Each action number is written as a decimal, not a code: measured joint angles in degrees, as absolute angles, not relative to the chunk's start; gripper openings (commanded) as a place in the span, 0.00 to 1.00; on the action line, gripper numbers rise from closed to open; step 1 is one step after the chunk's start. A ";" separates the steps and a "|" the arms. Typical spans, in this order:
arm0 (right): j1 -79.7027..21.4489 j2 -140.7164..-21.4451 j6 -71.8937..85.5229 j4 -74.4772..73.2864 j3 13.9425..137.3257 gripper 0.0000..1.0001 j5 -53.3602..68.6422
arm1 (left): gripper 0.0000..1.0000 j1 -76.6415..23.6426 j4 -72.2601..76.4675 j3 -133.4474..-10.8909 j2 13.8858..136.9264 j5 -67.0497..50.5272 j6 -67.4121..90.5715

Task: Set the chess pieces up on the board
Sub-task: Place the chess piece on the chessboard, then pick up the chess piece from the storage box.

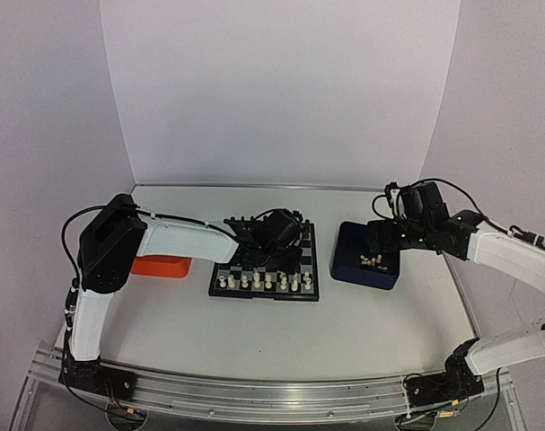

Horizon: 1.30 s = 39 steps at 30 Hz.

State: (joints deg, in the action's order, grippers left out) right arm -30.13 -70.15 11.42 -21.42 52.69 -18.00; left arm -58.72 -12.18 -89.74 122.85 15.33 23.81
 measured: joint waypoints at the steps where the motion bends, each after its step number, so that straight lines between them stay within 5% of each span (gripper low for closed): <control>1: -30.13 -70.15 11.42 -21.43 52.69 0.98 -17.96 | 0.52 -58.72 -12.22 -89.97 122.85 15.55 23.85; 4: -29.91 -70.15 11.44 -21.41 52.69 0.98 -17.52 | 0.96 -58.72 -12.24 -90.43 122.79 16.60 24.17; 6: -29.46 -70.16 11.57 -21.41 52.69 0.98 -17.10 | 1.00 -58.72 -12.51 -90.43 122.36 17.64 24.17; 14: -23.18 -76.37 14.46 -24.19 56.05 0.96 -11.40 | 1.00 -58.23 -13.30 -87.30 111.70 22.45 25.84; 21: -19.30 -88.42 17.51 -30.94 63.94 0.81 -6.79 | 1.00 -52.39 -10.10 -79.81 99.09 22.23 29.48; 32: -17.91 -102.55 20.10 -35.34 72.34 0.49 -9.50 | 1.00 -49.06 -10.94 -74.54 97.17 19.96 33.33; 39: -17.57 -108.83 20.53 -35.64 74.86 0.44 -10.93 | 1.00 -49.17 -11.00 -74.54 97.17 18.86 34.46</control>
State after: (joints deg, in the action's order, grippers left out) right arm -17.57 -108.83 20.53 -35.64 74.86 -10.93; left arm -49.17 -11.00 -74.54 97.17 18.86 34.46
